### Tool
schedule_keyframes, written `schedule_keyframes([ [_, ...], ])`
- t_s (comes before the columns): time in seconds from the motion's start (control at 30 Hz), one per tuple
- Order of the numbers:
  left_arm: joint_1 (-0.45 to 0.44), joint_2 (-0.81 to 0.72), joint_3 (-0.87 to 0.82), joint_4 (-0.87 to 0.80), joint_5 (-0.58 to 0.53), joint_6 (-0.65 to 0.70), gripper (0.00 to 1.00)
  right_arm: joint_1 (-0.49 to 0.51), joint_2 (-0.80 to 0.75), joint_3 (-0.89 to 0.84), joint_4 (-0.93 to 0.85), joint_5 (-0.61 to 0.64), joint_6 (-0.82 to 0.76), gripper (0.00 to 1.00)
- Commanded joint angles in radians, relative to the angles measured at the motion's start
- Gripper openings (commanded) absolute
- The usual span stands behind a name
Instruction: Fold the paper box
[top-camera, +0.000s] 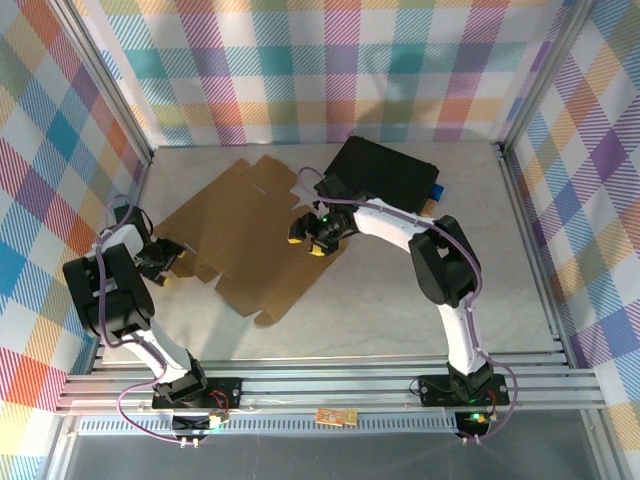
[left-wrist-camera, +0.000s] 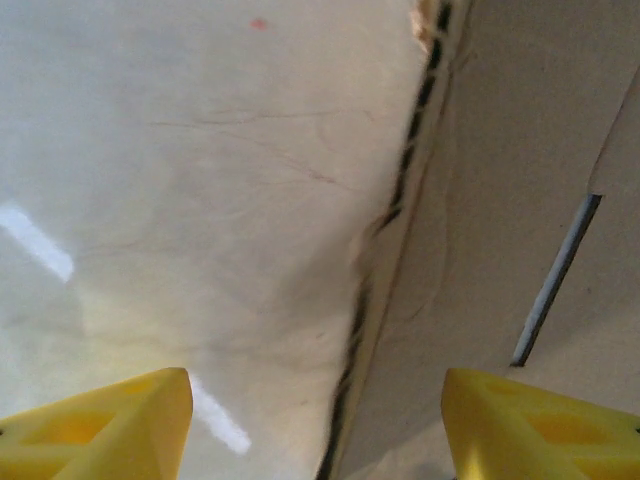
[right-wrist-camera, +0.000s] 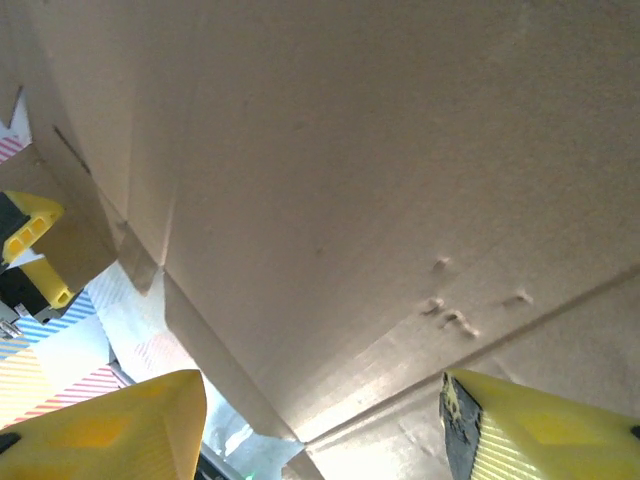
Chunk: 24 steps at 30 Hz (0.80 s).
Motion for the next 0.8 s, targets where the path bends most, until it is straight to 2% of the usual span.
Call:
schedule_keyframes([
  [0.0, 0.002, 0.029, 0.033, 0.061, 0.084, 0.051, 0.63, 0.002, 0.030, 0.017, -0.001, -0.022, 0.021, 0.62],
  [0.07, 0.001, 0.032, 0.026, 0.078, 0.089, 0.053, 0.58, 0.002, 0.035, 0.004, 0.003, -0.025, 0.028, 0.62],
  [0.13, 0.001, 0.031, 0.016, 0.099, 0.100, 0.049, 0.47, 0.002, 0.034, -0.017, 0.019, -0.029, 0.037, 0.61],
  [0.23, 0.002, 0.027, 0.004, 0.114, 0.121, 0.051, 0.17, 0.002, 0.031, -0.027, 0.021, -0.031, 0.043, 0.60],
  [0.3, 0.000, -0.016, -0.008, 0.130, 0.130, 0.038, 0.02, 0.001, 0.027, -0.024, 0.012, -0.029, 0.045, 0.58],
  [0.43, -0.020, -0.161, 0.014, 0.095, 0.032, 0.019, 0.00, 0.000, -0.023, 0.006, -0.033, 0.000, 0.038, 0.57],
  [0.53, -0.075, -0.283, 0.066, 0.107, -0.052, 0.012, 0.00, -0.002, -0.094, 0.037, -0.100, 0.054, 0.025, 0.57],
  [0.63, -0.170, -0.305, 0.206, 0.036, -0.163, 0.050, 0.00, -0.007, -0.169, 0.072, -0.165, 0.112, 0.023, 0.61],
  [0.77, -0.304, -0.409, 0.260, 0.089, -0.319, 0.111, 0.00, -0.015, -0.266, 0.103, -0.200, 0.165, 0.044, 0.63],
])
